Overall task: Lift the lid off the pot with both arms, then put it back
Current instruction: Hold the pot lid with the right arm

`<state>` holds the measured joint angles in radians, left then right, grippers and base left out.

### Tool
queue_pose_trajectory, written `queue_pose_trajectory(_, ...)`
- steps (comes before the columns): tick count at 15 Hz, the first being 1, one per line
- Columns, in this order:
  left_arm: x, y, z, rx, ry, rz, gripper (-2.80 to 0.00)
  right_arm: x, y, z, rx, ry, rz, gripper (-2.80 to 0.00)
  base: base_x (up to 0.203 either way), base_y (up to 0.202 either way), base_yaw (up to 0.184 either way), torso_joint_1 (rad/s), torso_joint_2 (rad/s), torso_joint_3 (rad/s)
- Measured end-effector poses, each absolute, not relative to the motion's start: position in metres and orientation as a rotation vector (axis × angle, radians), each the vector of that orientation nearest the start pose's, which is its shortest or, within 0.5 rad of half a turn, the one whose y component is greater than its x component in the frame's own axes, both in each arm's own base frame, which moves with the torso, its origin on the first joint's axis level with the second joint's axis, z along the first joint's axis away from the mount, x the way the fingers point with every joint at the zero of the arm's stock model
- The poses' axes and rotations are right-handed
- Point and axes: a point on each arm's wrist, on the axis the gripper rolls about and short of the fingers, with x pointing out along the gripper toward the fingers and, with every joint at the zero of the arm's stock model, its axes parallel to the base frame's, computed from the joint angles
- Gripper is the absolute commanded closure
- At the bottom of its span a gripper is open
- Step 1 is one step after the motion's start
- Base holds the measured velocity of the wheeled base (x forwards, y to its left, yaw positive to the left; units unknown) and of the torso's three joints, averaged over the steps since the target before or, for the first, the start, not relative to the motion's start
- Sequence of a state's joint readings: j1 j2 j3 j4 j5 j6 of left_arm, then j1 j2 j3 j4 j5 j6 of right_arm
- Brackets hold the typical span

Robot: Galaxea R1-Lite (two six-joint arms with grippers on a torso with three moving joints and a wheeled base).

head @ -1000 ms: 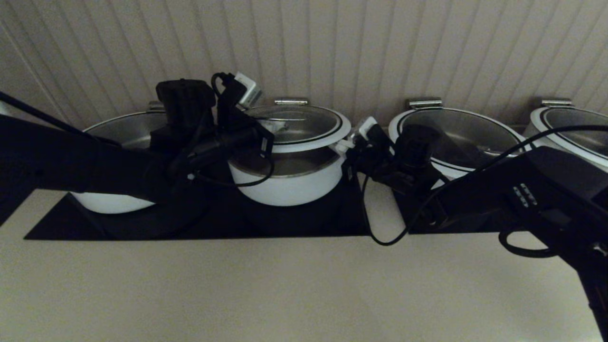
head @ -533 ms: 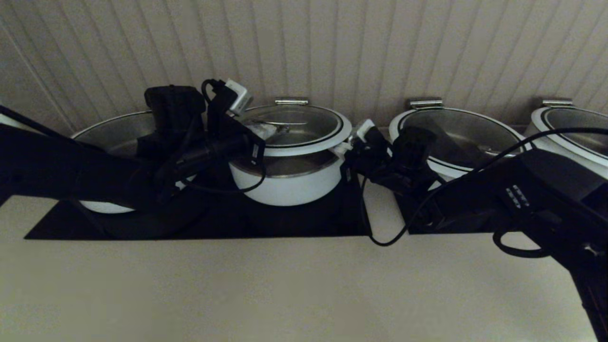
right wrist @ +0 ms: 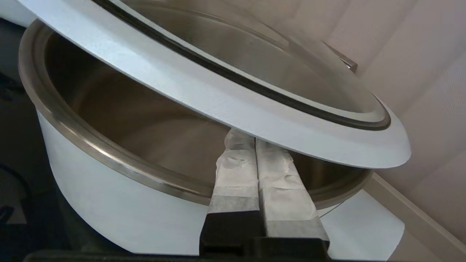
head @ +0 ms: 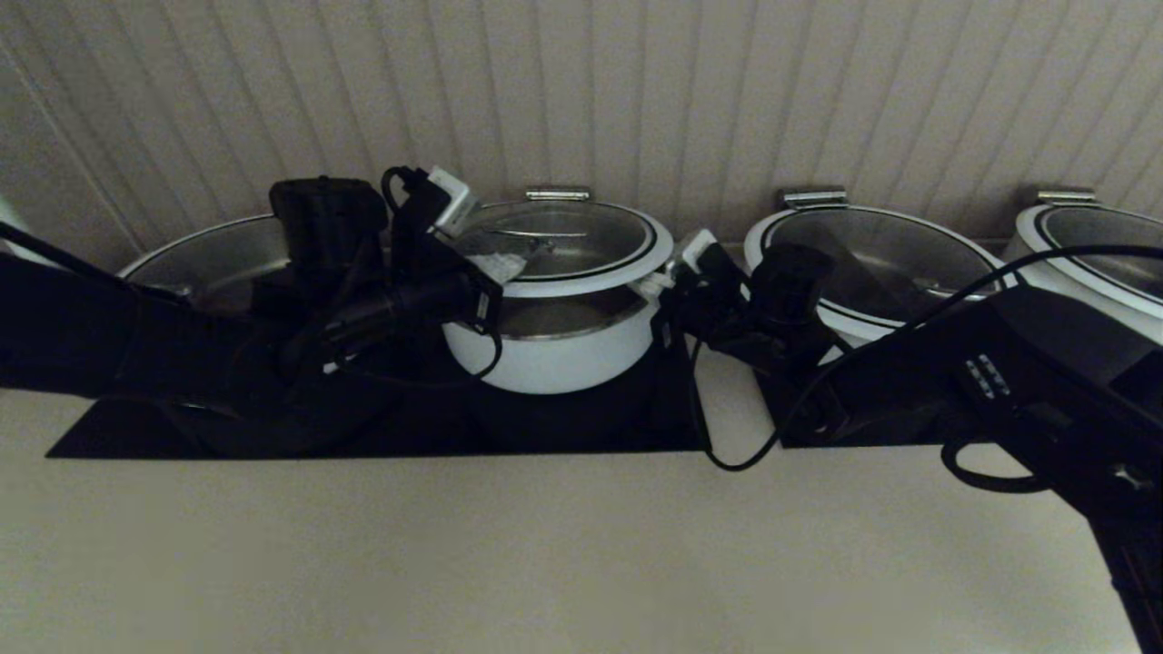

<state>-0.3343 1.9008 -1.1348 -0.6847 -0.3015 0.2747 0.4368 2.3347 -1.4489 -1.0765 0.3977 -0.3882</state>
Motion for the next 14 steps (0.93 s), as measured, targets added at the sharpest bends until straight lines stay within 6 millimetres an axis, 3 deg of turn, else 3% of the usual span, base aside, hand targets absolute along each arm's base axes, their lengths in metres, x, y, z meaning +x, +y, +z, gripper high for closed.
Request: queue_pose_trajectory(14, 0.335, -0.123, 0.231, 0.264, -0.050, -0.636, 0.00, 0.426, 0.209, 0.150, -0.360, -0.361, 0.781, 0.00, 0.000, 0.000, 0.000, 0.000, 0.00, 0.000)
